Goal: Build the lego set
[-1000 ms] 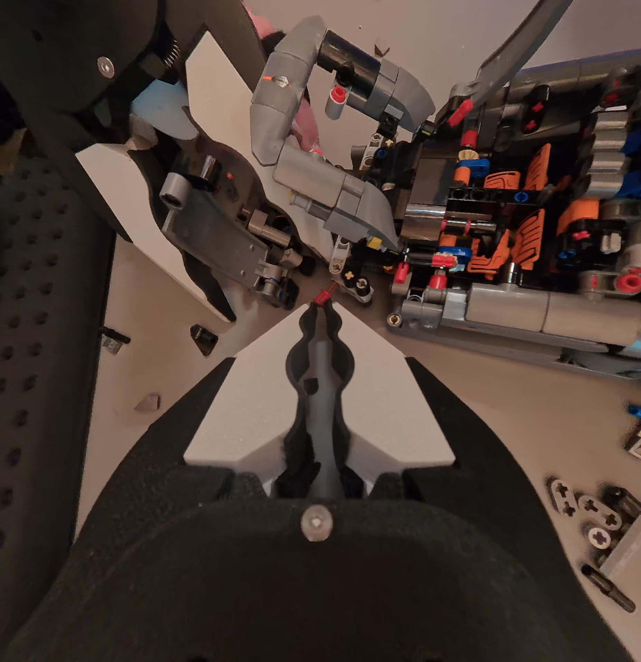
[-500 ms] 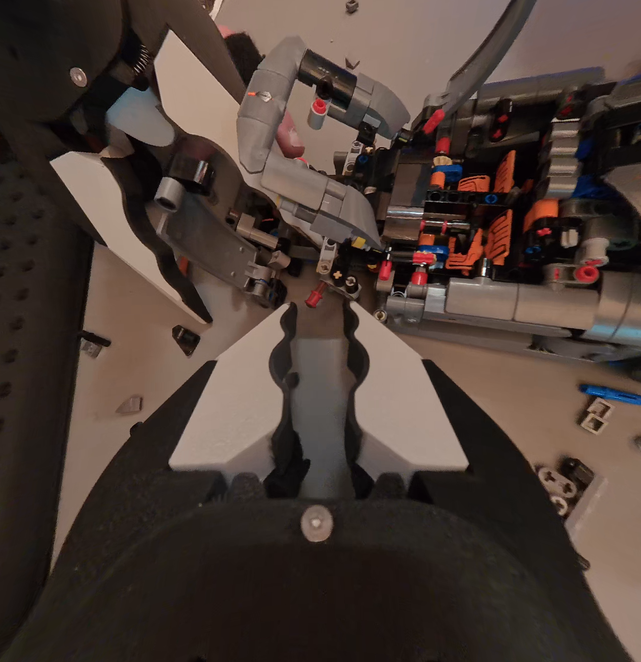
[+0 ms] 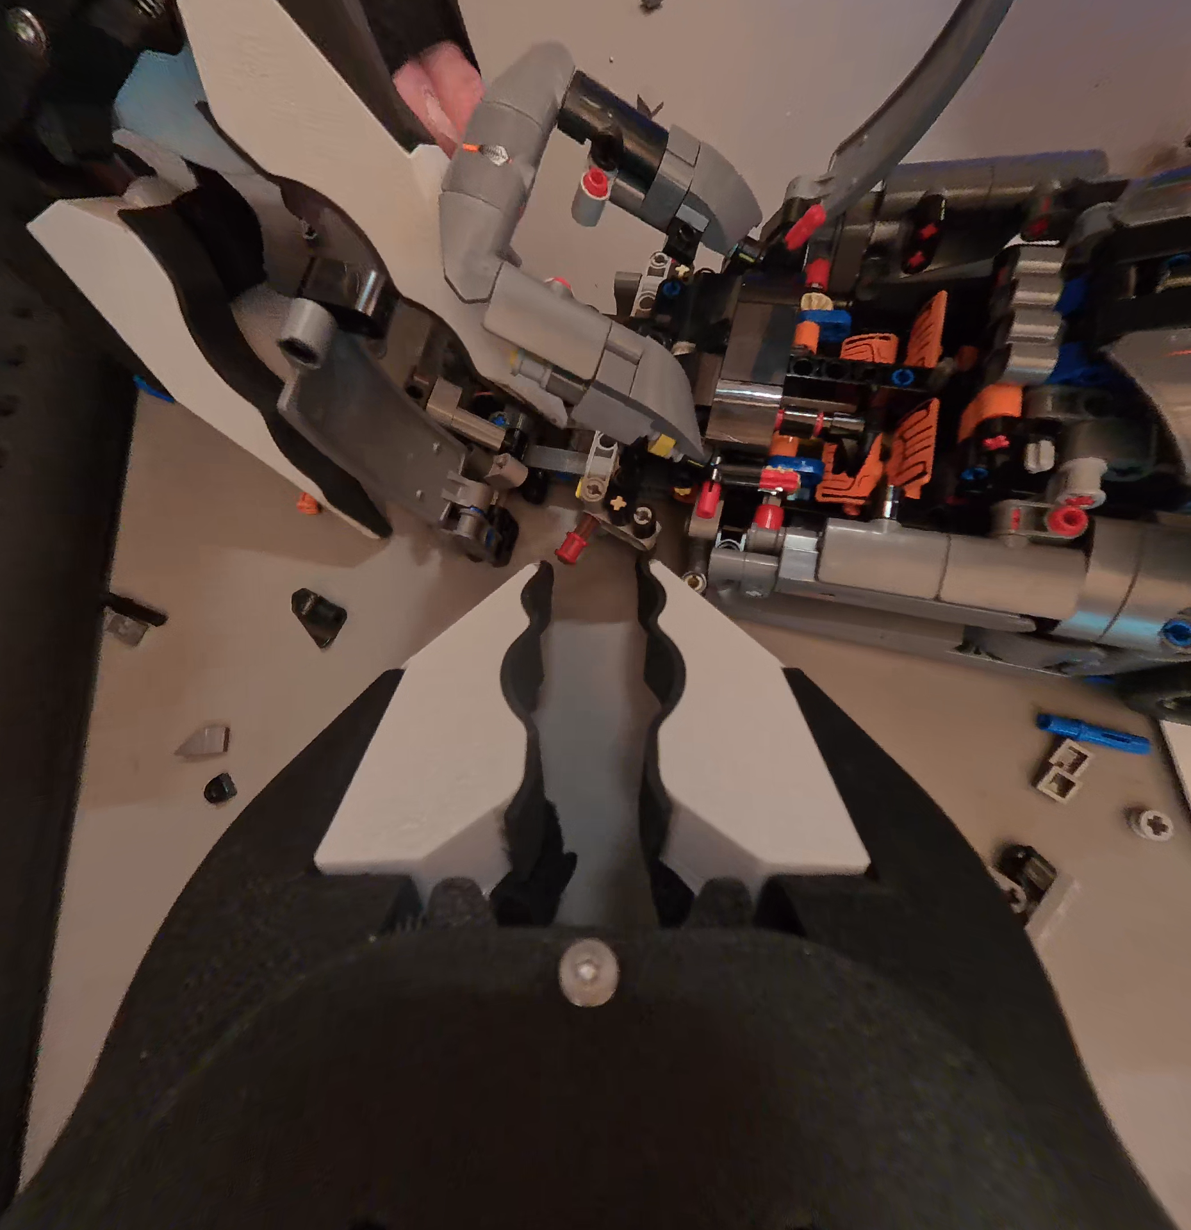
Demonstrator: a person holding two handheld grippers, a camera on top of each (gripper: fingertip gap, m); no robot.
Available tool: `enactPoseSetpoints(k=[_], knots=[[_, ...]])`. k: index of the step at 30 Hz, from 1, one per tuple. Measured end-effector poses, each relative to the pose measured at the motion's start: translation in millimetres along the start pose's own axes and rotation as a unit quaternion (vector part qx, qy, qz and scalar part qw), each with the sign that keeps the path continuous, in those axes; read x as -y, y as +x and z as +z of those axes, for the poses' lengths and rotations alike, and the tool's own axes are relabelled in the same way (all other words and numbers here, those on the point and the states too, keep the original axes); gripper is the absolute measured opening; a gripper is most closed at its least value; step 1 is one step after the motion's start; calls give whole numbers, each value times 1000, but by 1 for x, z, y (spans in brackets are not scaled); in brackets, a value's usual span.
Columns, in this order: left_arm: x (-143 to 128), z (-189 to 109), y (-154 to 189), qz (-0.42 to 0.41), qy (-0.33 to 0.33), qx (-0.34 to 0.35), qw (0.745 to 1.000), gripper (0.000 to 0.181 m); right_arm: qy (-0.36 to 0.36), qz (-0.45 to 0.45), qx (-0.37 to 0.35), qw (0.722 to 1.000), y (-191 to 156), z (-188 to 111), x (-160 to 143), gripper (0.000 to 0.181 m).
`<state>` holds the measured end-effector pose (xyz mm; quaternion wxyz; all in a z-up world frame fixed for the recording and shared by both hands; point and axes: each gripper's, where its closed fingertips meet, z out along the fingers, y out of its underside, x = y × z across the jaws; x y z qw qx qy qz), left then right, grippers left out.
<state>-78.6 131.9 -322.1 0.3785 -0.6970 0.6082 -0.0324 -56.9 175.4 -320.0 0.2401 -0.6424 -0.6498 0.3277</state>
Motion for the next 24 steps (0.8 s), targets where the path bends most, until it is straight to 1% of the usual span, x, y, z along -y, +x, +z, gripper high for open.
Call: enactPoseSetpoints(k=[3,4,6,9,12,15,19,20,22,24], knots=[[-8,-6,2,-21,-14,-9,1000,70,11,4,-3,1000,2,-5,3,26],[-8,-6,3,-28,-13,-11,999,68,13,7,-1,1000,2,-4,3,29],[-7,-4,4,-40,-10,-18,999,69,9,6,0,1000,2,0,2,29],[-2,1,5,-48,1,-23,999,69,5,-4,-9,1000,1,4,3,26],[-2,2,5,-69,3,-33,997,69,10,6,-17,1000,2,7,6,25],[-4,2,8,-79,8,-45,996,64,8,10,-19,1000,1,9,7,24],[-5,2,5,-91,10,-39,995,70,9,7,-13,1000,-3,11,9,22],[-5,2,4,-96,12,-39,995,72,11,7,-3,1000,-6,12,10,8],[-7,2,2,-106,13,-36,994,77,12,-1,4,1000,-13,17,12,11],[-8,1,3,-106,15,-35,994,76,4,-11,-9,1000,-13,22,14,16]])
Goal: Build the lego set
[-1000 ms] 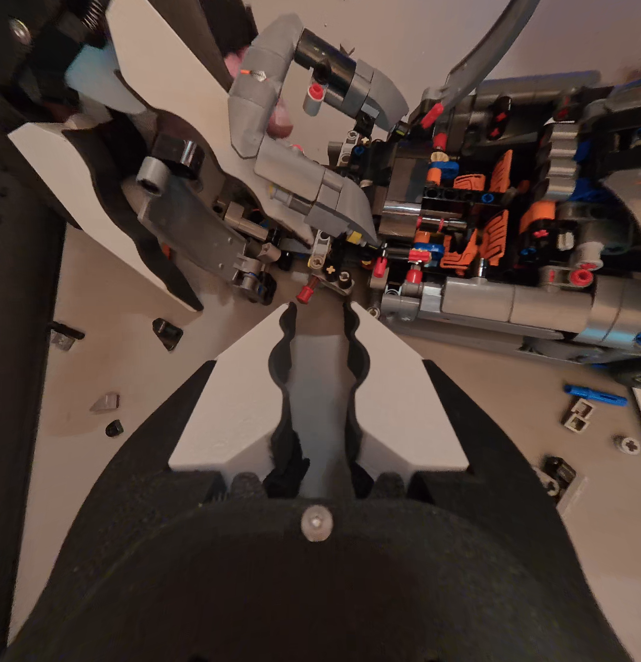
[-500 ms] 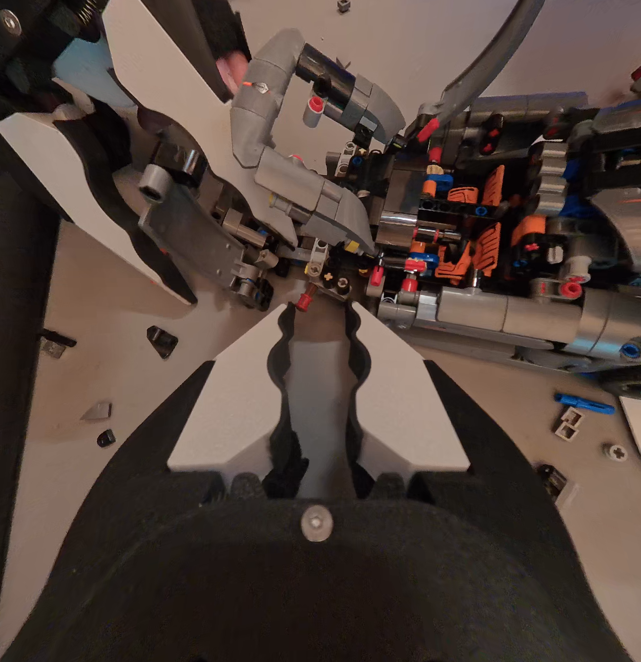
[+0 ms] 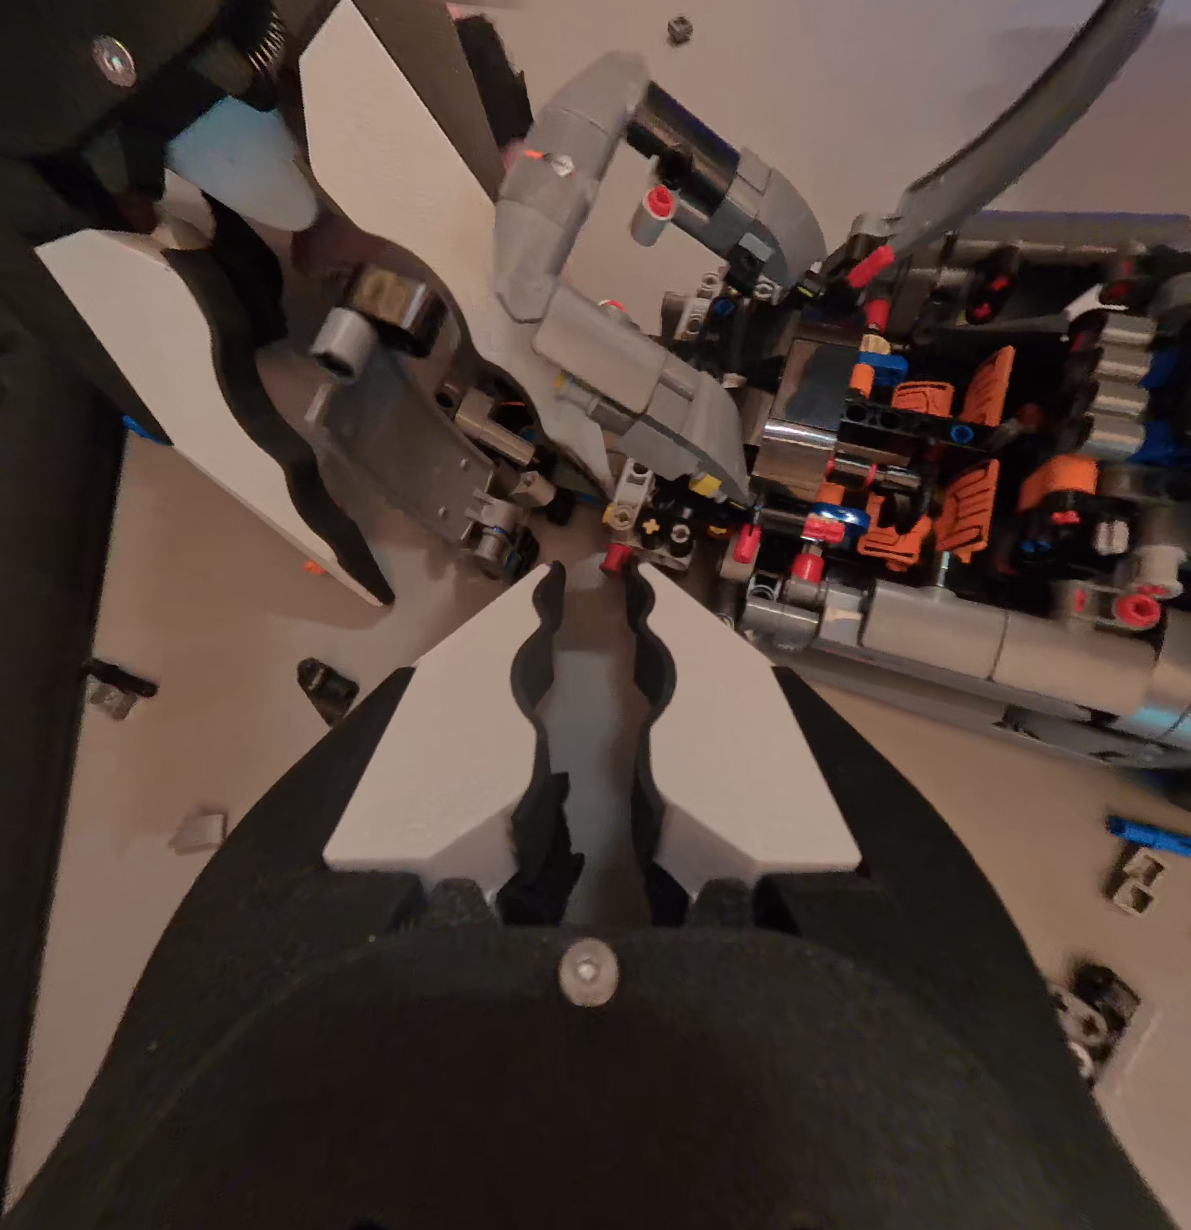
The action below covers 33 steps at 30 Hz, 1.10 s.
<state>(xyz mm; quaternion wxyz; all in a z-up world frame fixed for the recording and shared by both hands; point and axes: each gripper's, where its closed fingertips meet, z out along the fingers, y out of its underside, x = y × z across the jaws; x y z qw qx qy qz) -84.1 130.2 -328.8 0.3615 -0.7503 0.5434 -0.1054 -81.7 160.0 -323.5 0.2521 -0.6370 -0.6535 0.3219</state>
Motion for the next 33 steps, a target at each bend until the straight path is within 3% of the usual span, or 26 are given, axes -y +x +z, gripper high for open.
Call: enactPoseSetpoints(k=[8,13,16,25,28,33], knots=[[1,-5,1,93,-23,20,995,65,0,19,6,1000,0,0,1,21],[-5,-11,-9,116,-50,28,992,70,0,17,6,1000,0,2,0,20],[-8,-11,-6,94,-50,20,994,63,4,22,11,1000,0,1,1,20],[-5,-9,-5,78,-8,18,997,63,2,22,13,1000,-1,3,-1,19],[-14,-18,-3,68,-13,31,997,49,6,24,15,1000,0,2,0,19],[-22,-52,-19,22,15,81,996,50,12,23,17,1000,-1,-1,3,19]])
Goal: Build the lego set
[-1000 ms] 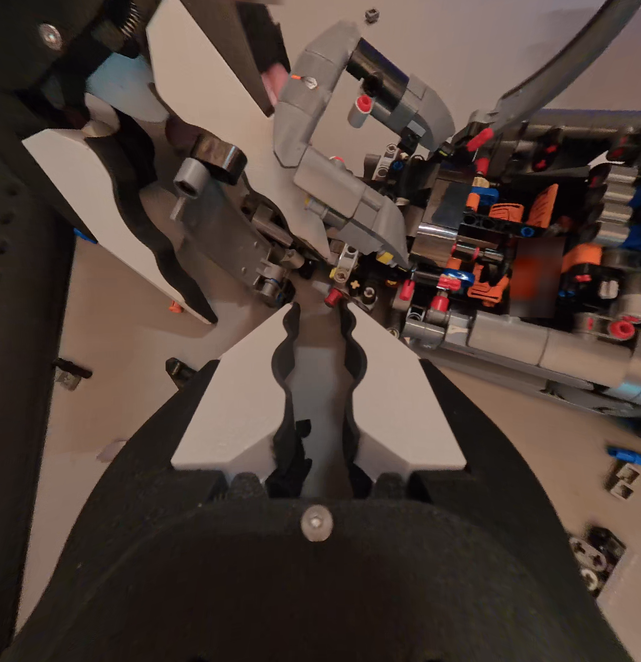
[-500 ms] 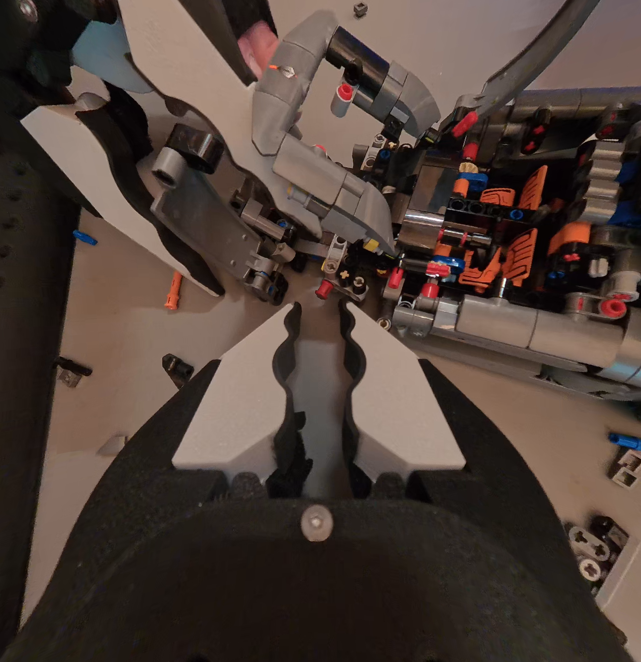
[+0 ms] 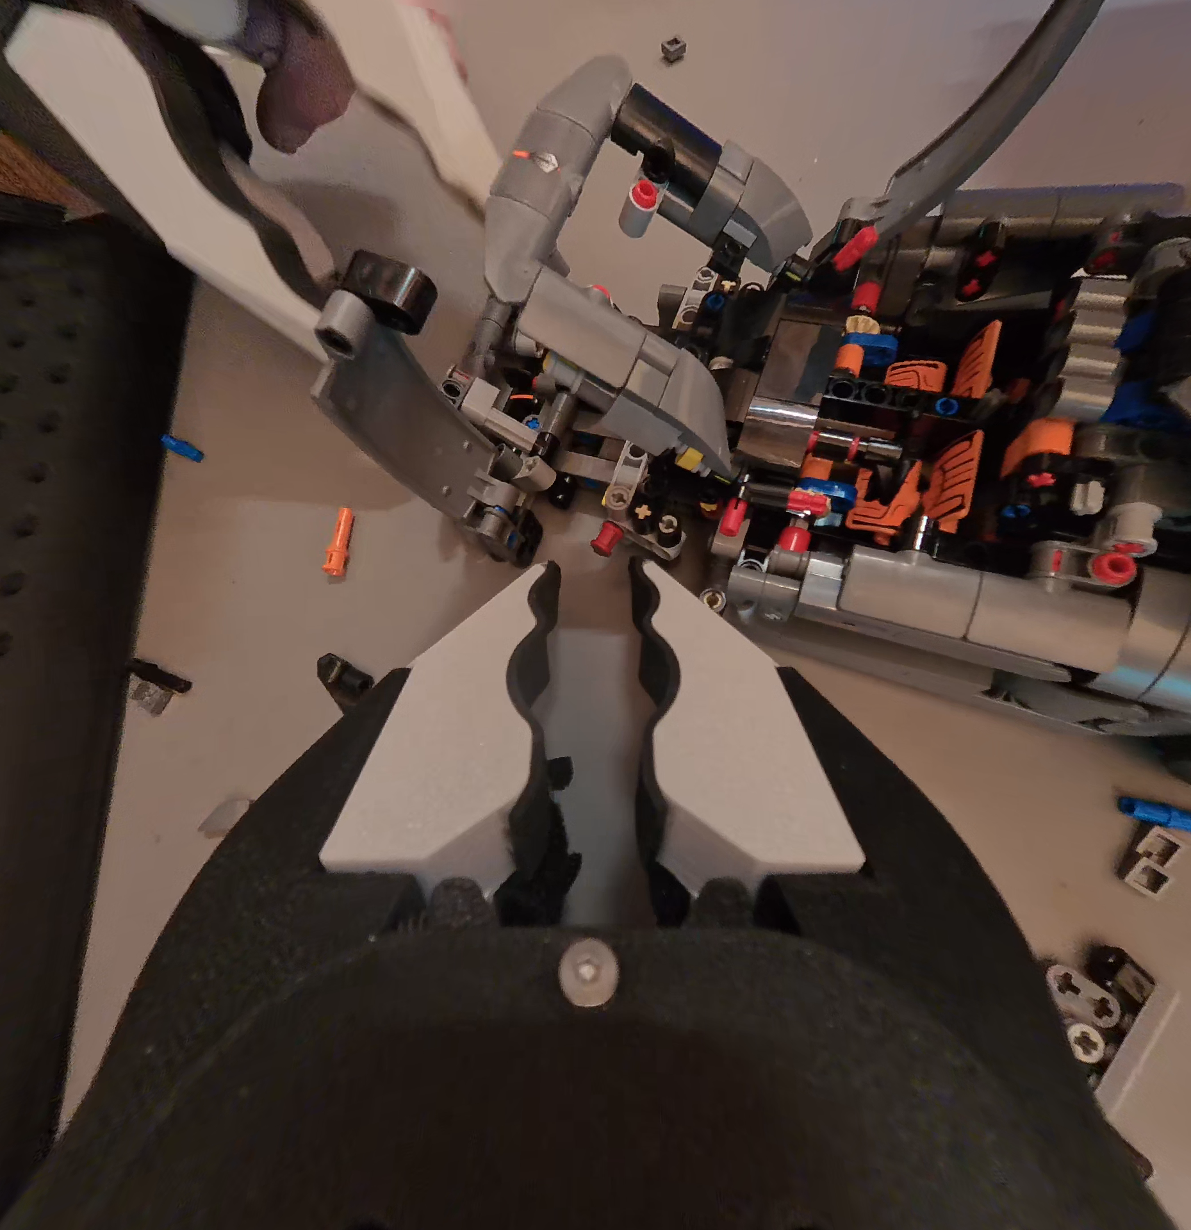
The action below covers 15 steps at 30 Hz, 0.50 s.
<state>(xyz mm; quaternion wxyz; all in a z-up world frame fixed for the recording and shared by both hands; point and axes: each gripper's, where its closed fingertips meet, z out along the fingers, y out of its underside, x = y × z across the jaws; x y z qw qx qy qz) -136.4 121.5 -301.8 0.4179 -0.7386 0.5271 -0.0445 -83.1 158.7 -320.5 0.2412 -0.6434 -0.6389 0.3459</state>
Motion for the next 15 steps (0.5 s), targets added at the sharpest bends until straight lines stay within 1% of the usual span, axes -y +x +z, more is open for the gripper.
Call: enactPoseSetpoints(k=[2,3,5,7,9,10,11,13,15], knots=[[5,-12,-18,-41,31,33,998,50,2,-2,0,1000,-1,0,1,19],[6,-16,-28,-70,45,51,995,54,1,-2,0,1000,-1,0,1,19],[-3,-14,-43,-133,34,72,988,86,1,-1,-1,1000,0,0,0,19],[-12,-8,-55,-146,21,94,985,101,2,1,-1,1000,0,-1,0,19],[-17,-5,-72,-125,3,136,983,124,3,1,-2,1000,0,-1,1,19],[-12,-3,-77,-106,10,145,984,135,3,1,-3,1000,1,-1,1,18],[-6,-3,-84,-79,13,161,984,143,3,1,-3,1000,1,-1,0,19],[10,-7,-94,-13,14,190,982,147,3,4,-7,1000,3,-1,-1,19],[25,-6,-98,63,13,215,974,146,5,7,-6,1000,4,-1,0,19]])
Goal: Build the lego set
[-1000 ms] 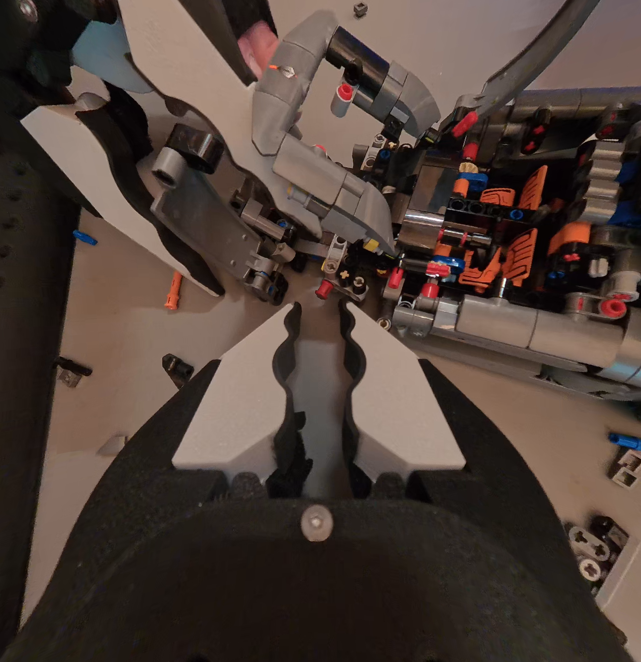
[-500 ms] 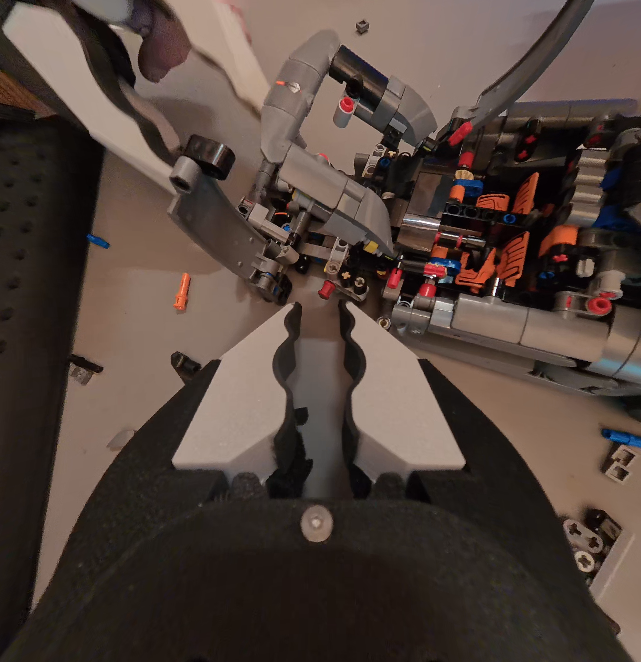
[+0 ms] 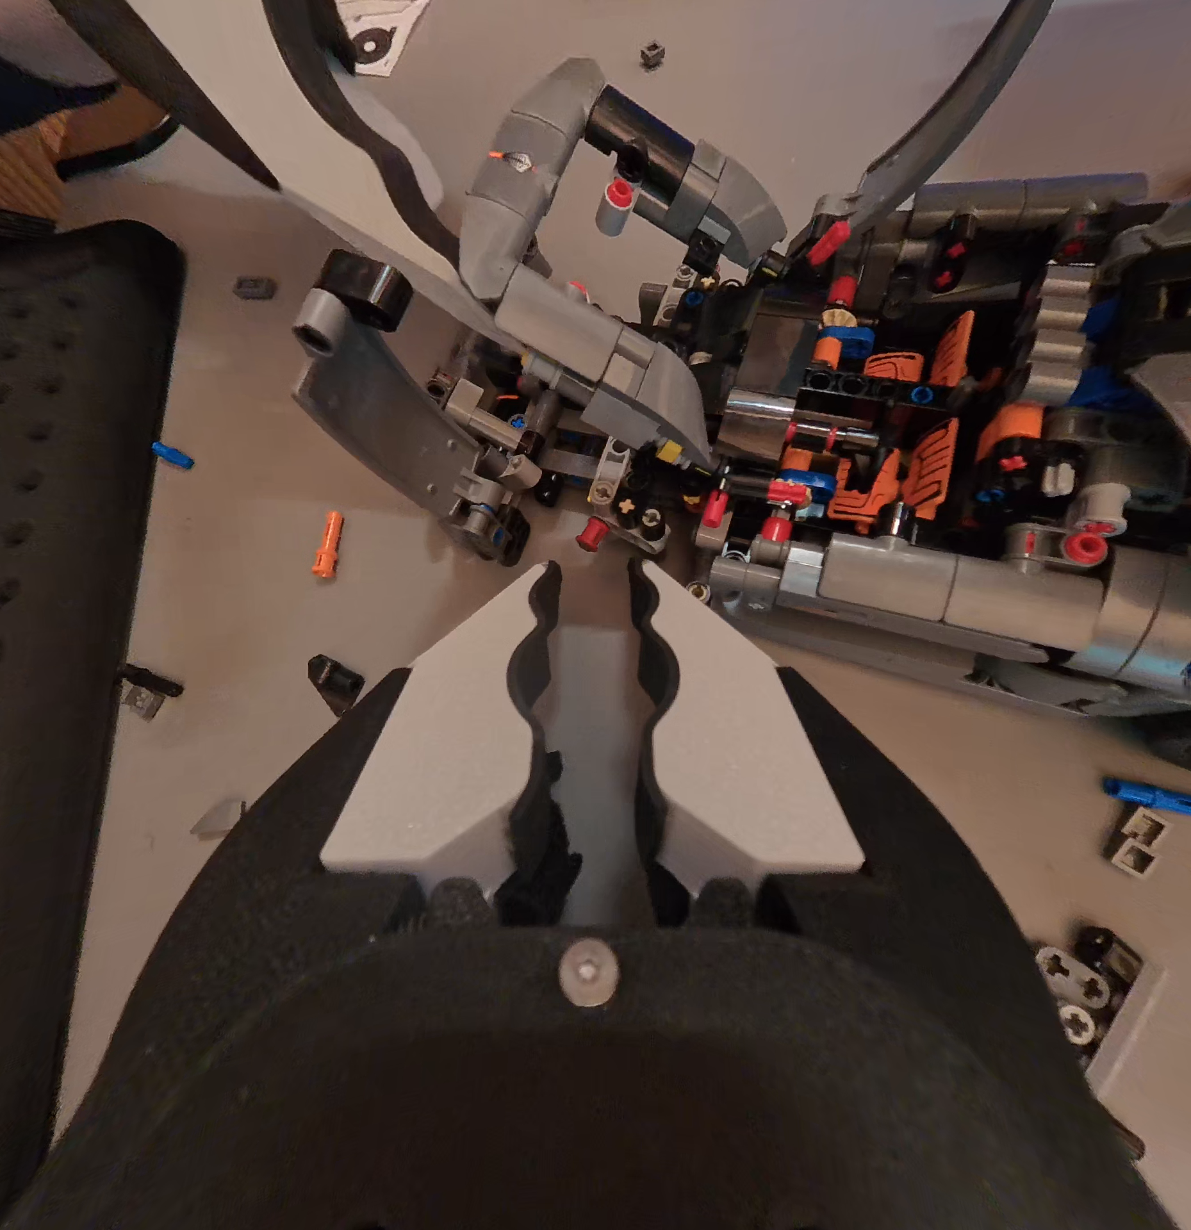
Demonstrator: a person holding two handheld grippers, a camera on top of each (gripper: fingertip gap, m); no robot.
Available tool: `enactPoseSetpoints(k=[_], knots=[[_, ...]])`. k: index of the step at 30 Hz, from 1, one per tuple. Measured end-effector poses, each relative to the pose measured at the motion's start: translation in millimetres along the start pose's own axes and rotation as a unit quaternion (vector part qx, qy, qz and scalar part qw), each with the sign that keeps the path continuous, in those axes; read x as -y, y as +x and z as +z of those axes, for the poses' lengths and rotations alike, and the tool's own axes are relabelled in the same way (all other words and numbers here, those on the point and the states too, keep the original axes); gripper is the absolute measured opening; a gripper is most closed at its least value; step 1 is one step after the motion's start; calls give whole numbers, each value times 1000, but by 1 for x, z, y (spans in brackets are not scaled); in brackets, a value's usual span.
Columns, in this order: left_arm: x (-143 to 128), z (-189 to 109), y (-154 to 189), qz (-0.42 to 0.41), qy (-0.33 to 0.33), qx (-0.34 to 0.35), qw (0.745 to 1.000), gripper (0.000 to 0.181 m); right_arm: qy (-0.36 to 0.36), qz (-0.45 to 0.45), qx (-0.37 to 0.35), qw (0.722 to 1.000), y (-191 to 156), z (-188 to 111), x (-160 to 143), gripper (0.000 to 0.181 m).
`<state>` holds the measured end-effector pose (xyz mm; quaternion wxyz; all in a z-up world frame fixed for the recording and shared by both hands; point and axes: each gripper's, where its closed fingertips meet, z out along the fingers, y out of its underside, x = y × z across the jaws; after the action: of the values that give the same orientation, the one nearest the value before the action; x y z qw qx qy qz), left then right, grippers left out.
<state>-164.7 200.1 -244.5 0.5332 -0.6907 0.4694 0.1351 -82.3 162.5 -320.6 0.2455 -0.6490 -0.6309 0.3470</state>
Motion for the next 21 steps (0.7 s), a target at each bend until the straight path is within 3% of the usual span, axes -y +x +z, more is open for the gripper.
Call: enactPoseSetpoints(k=[5,15,21], knots=[[16,13,11,167,20,32,985,141,-2,-2,1,1000,-1,2,-1,19],[37,31,29,260,57,51,962,140,0,-5,-6,1000,1,4,-1,20],[42,35,33,265,73,46,960,137,2,-7,-9,1000,2,4,-1,20]])
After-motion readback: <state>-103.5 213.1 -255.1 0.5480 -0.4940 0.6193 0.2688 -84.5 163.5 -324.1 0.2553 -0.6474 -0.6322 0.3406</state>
